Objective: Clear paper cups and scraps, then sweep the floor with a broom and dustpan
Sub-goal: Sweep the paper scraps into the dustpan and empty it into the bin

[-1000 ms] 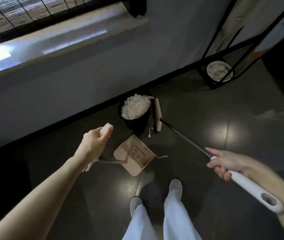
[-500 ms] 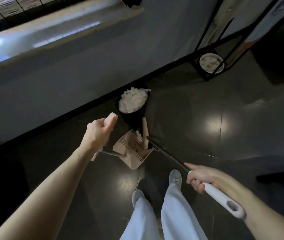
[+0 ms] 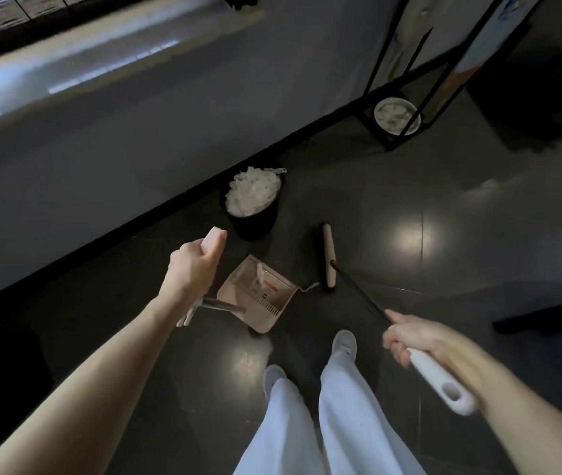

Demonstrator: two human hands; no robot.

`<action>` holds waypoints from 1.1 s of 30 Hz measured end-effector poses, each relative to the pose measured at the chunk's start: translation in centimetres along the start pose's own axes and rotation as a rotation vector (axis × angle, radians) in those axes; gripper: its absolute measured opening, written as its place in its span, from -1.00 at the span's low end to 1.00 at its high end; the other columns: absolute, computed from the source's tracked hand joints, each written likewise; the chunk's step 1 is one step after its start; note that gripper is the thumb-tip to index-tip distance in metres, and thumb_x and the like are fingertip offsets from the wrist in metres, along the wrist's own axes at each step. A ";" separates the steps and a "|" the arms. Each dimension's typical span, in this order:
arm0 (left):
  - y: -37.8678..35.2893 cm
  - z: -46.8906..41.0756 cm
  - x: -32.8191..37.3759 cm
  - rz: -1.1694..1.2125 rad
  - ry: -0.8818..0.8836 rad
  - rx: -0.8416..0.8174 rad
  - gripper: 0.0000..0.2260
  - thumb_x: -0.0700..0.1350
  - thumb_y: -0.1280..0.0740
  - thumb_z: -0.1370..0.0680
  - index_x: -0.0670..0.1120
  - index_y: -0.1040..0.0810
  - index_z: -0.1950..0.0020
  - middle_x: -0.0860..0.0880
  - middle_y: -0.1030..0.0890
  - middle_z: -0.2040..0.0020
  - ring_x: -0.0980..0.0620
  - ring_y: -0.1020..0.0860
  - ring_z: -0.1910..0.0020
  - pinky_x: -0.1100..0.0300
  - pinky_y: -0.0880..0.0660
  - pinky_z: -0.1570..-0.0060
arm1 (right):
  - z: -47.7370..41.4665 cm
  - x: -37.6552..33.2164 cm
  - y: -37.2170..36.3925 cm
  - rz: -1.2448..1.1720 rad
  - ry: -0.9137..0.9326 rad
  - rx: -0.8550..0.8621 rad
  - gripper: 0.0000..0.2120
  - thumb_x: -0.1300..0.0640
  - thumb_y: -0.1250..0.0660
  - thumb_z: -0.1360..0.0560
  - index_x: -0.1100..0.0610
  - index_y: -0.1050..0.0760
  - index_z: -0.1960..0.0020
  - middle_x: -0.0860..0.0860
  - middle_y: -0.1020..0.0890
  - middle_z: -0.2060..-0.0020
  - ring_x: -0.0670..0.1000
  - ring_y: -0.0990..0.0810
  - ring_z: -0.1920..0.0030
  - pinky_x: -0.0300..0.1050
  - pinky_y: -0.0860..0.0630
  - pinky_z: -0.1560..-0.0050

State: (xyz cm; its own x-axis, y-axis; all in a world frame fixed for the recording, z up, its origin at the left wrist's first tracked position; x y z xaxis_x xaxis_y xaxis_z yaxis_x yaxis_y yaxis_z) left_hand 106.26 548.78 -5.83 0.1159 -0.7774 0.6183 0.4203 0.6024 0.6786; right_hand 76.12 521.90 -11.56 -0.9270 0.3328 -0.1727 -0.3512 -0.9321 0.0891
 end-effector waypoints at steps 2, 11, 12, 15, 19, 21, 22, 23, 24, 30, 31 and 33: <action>-0.2 0.2 0.3 0.013 -0.020 0.004 -0.35 0.36 -0.08 -0.51 -0.24 -0.53 0.16 -0.01 -0.48 0.44 0.05 -0.45 0.45 0.17 -0.40 0.42 | -1.0 -0.8 -3.8 -0.070 0.028 -0.062 -0.21 0.49 -0.11 -0.51 -0.09 0.04 -0.56 0.03 -0.33 0.66 -0.10 -0.27 0.71 -0.35 -0.25 0.69; -0.7 1.0 0.3 0.019 -0.027 -0.032 -0.41 0.35 -0.10 -0.50 -0.18 -0.51 0.24 0.09 -0.41 0.59 0.09 -0.41 0.52 0.22 -0.39 0.44 | 0.0 -3.4 -8.3 -0.437 -0.124 -0.353 -0.38 0.33 -0.11 -0.59 -0.21 -0.12 -0.49 0.00 -0.29 0.64 -0.14 -0.27 0.73 -0.39 -0.21 0.74; -0.7 1.2 0.2 0.011 -0.025 -0.039 -0.41 0.35 -0.10 -0.50 -0.18 -0.51 0.24 0.09 -0.40 0.60 0.09 -0.41 0.52 0.21 -0.39 0.43 | 0.5 -3.4 -7.8 -0.464 -0.145 -0.364 -0.38 0.31 -0.11 -0.58 -0.23 -0.10 -0.47 0.00 -0.29 0.65 -0.14 -0.27 0.73 -0.39 -0.21 0.75; -0.8 1.4 0.1 0.034 -0.018 -0.044 -0.42 0.33 -0.11 -0.52 -0.18 -0.52 0.24 0.09 -0.43 0.61 0.10 -0.42 0.52 0.21 -0.40 0.43 | 1.2 -3.8 -5.2 -0.383 -0.108 -0.295 -0.39 0.34 -0.08 -0.60 -0.18 -0.11 -0.51 0.00 -0.28 0.62 -0.14 -0.26 0.72 -0.37 -0.19 0.77; -0.6 1.1 0.1 0.152 0.022 -0.065 -0.46 0.32 -0.15 -0.53 -0.15 -0.52 0.26 0.04 -0.47 0.58 0.13 -0.43 0.60 0.23 -0.43 0.52 | 1.3 -3.5 -2.7 -0.243 -0.078 -0.208 -0.36 0.42 -0.05 -0.58 -0.15 -0.13 -0.50 0.02 -0.29 0.60 -0.13 -0.26 0.70 -0.38 -0.20 0.76; -0.3 0.9 0.1 0.215 0.032 -0.064 -0.48 0.29 -0.19 -0.54 -0.17 -0.50 0.26 0.00 -0.50 0.52 0.10 -0.46 0.59 0.25 -0.45 0.56 | 1.0 -3.1 -2.2 -0.200 -0.083 -0.174 -0.35 0.42 -0.06 -0.58 -0.16 -0.13 -0.50 0.01 -0.30 0.60 -0.13 -0.26 0.70 -0.39 -0.20 0.75; -0.2 0.8 0.0 0.236 0.032 -0.062 -0.49 0.28 -0.20 -0.54 -0.17 -0.49 0.26 -0.03 -0.52 0.48 0.09 -0.48 0.57 0.24 -0.47 0.55 | 0.8 -2.9 -2.1 -0.176 -0.079 -0.162 -0.34 0.42 -0.06 -0.58 -0.16 -0.13 -0.50 0.01 -0.30 0.59 -0.13 -0.26 0.70 -0.38 -0.20 0.75; -0.2 0.9 0.0 0.246 0.033 -0.062 -0.49 0.27 -0.21 -0.55 -0.17 -0.49 0.26 -0.05 -0.54 0.45 0.08 -0.51 0.54 0.23 -0.48 0.54 | 0.6 -2.7 -2.0 -0.150 -0.073 -0.151 -0.34 0.43 -0.06 -0.57 -0.16 -0.12 -0.51 0.01 -0.30 0.59 -0.13 -0.26 0.69 -0.38 -0.21 0.75; -0.3 1.0 -0.1 0.242 0.034 -0.063 -0.49 0.27 -0.21 -0.55 -0.18 -0.49 0.27 -0.06 -0.55 0.44 0.06 -0.53 0.53 0.22 -0.48 0.55 | 0.4 -2.4 -2.0 -0.121 -0.066 -0.138 -0.33 0.43 -0.07 -0.57 -0.15 -0.11 -0.51 0.01 -0.31 0.59 -0.13 -0.26 0.69 -0.37 -0.21 0.74; -1.2 2.3 -0.1 0.140 0.019 -0.091 -0.43 0.31 -0.15 -0.54 -0.20 -0.50 0.29 -0.03 -0.55 0.53 0.01 -0.52 0.57 0.23 -0.46 0.58 | 1.0 -1.5 -0.6 0.043 0.014 -0.046 -0.34 0.42 -0.13 -0.56 -0.09 -0.12 -0.52 0.02 -0.36 0.61 -0.13 -0.28 0.68 -0.37 -0.23 0.70; -1.1 2.6 -0.2 0.129 0.023 -0.084 -0.43 0.31 -0.15 -0.53 -0.19 -0.50 0.28 -0.02 -0.54 0.54 0.03 -0.52 0.57 0.24 -0.44 0.59 | 1.3 -1.6 -0.3 0.035 0.028 -0.043 -0.34 0.42 -0.13 -0.56 -0.09 -0.12 -0.52 0.02 -0.36 0.61 -0.13 -0.28 0.68 -0.37 -0.23 0.71; -0.5 3.7 -0.8 0.117 0.030 -0.046 -0.43 0.32 -0.16 -0.53 -0.19 -0.51 0.27 -0.01 -0.53 0.53 0.07 -0.50 0.60 0.26 -0.41 0.59 | 1.8 -2.0 0.1 -0.005 0.048 -0.047 -0.35 0.42 -0.12 -0.57 -0.10 -0.11 -0.52 0.01 -0.35 0.62 -0.13 -0.28 0.68 -0.37 -0.22 0.72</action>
State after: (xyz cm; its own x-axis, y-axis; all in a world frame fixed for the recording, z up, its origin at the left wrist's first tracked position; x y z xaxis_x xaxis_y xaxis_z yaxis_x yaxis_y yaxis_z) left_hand 102.67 549.75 -5.16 0.1929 -0.7075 0.6799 0.4431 0.6810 0.5830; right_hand 77.66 521.40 -9.41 -0.9178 0.3309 -0.2196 -0.3478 -0.9366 0.0423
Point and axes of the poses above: each hand's wrist, its own z-axis away from the middle knuckle, its own y-axis out of the back of the hand, x = y × z, the point moved 10 cm from there along -z, towards the middle knuckle
